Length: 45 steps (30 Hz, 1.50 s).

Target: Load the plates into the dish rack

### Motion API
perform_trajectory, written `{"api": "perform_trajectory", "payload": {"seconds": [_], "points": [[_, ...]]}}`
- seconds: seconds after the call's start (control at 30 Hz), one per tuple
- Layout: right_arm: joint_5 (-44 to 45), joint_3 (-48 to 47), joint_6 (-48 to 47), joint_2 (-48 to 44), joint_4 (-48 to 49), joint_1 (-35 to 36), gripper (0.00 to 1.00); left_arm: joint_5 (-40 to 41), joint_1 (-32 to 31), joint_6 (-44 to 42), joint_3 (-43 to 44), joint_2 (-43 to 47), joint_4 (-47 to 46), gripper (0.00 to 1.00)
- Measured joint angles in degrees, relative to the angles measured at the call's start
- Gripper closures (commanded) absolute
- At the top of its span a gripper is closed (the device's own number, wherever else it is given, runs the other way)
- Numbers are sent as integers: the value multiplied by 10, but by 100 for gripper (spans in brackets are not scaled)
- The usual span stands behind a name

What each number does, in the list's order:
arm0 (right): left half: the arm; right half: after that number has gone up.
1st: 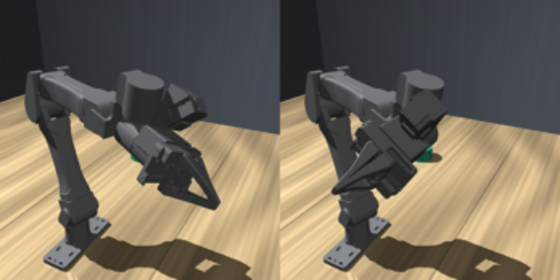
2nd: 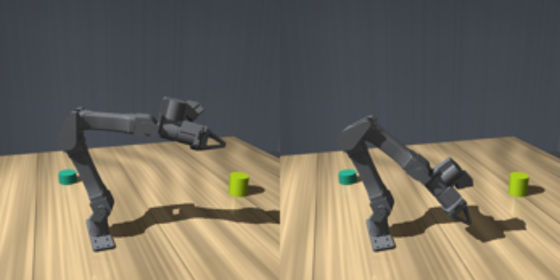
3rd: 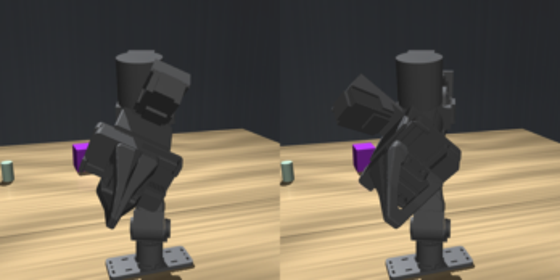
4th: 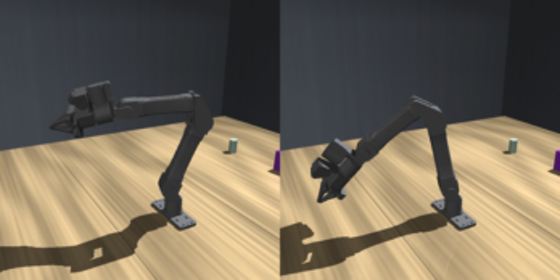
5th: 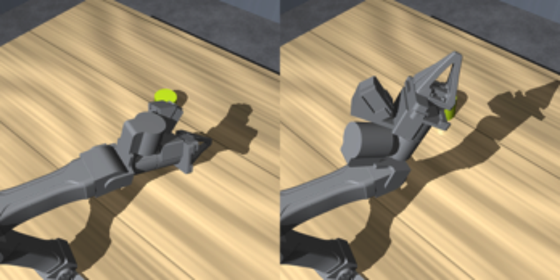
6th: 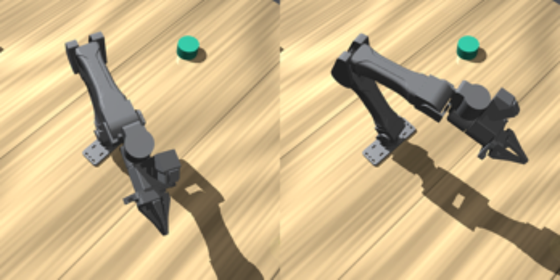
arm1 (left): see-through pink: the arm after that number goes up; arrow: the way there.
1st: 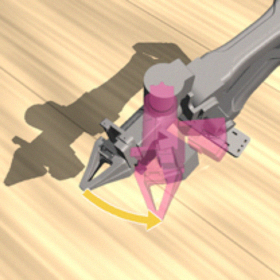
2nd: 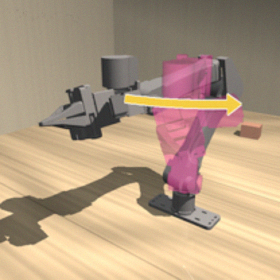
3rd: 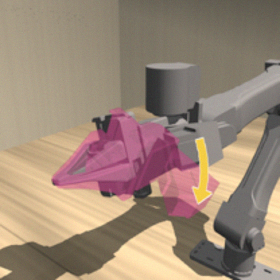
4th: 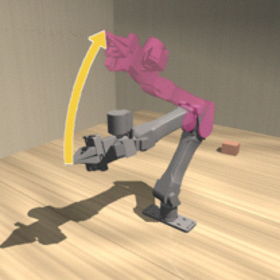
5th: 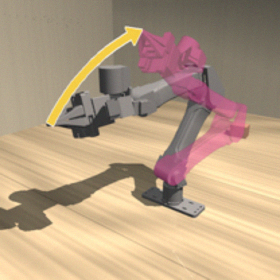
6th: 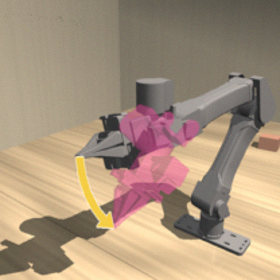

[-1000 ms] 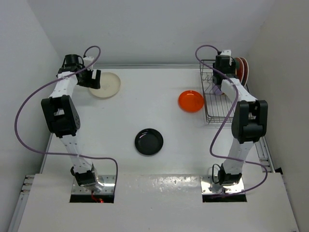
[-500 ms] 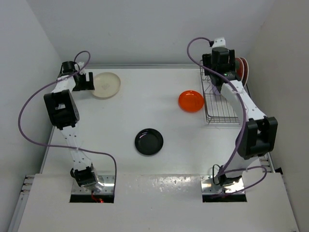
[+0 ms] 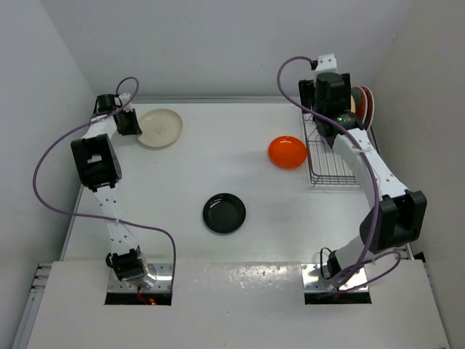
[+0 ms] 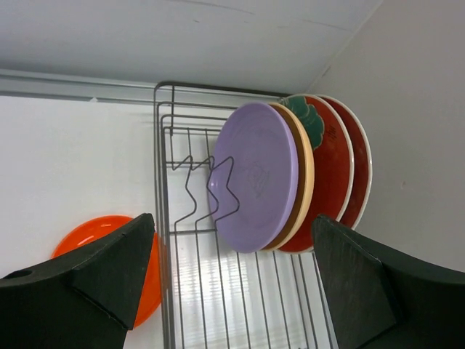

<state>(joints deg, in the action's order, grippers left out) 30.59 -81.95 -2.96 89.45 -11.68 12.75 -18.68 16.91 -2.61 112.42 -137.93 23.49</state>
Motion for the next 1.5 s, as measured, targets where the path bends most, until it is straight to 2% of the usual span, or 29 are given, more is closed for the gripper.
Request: {"api": "perform_trajectory", "payload": {"seconds": [0.03, 0.17, 0.4, 0.63, 0.77, 0.83, 0.9, 0.93, 1.0, 1.03, 1.07, 1.1, 1.17, 1.2, 1.33, 1.5], "points": [[-2, 0, 1, -3, 0, 3, 12, -7, 0, 2, 0, -1, 1, 100], [-40, 0, 13, -8, -5, 14, 11, -71, 0, 18, 7, 1, 0, 100], [-234, -34, 77, 34, -53, 43, 5, -143, -20, -7, -10, 24, 36, 100], [-381, -128, 161, 190, -69, 110, 4, -222, -112, -62, -38, 128, 72, 100], [-438, -155, 204, 252, -75, 128, 9, -275, -170, -81, -44, 184, 79, 100], [-466, -155, 224, 266, -75, 127, 22, -295, -185, -86, -44, 197, 82, 100], [-490, -155, 242, 273, -73, 126, 41, -309, -190, -90, -44, 200, 83, 100], [-503, -155, 250, 274, -71, 125, 67, -311, -189, -90, -46, 200, 84, 100], [-529, -155, 266, 275, -64, 125, 94, -313, -186, -91, -51, 200, 91, 100], [-538, -155, 274, 275, -64, 125, 100, -312, -184, -94, -53, 200, 91, 99], [-532, -154, 287, 275, -59, 123, 100, -319, -184, -94, -54, 200, 97, 88], [-534, -149, 294, 275, -54, 120, 100, -329, -180, -94, -55, 200, 99, 51], [-533, -131, 297, 271, -42, 118, 100, -324, -180, -91, -55, 200, 98, 10], [-530, -117, 297, 265, -39, 117, 100, -319, -181, -90, -55, 200, 99, 0], [-480, -76, 284, 225, -47, 108, 100, -297, -177, -74, -52, 200, 104, 0], [-361, -70, 246, 135, -62, 57, 100, -219, -150, -68, -29, 200, 108, 0]]}}
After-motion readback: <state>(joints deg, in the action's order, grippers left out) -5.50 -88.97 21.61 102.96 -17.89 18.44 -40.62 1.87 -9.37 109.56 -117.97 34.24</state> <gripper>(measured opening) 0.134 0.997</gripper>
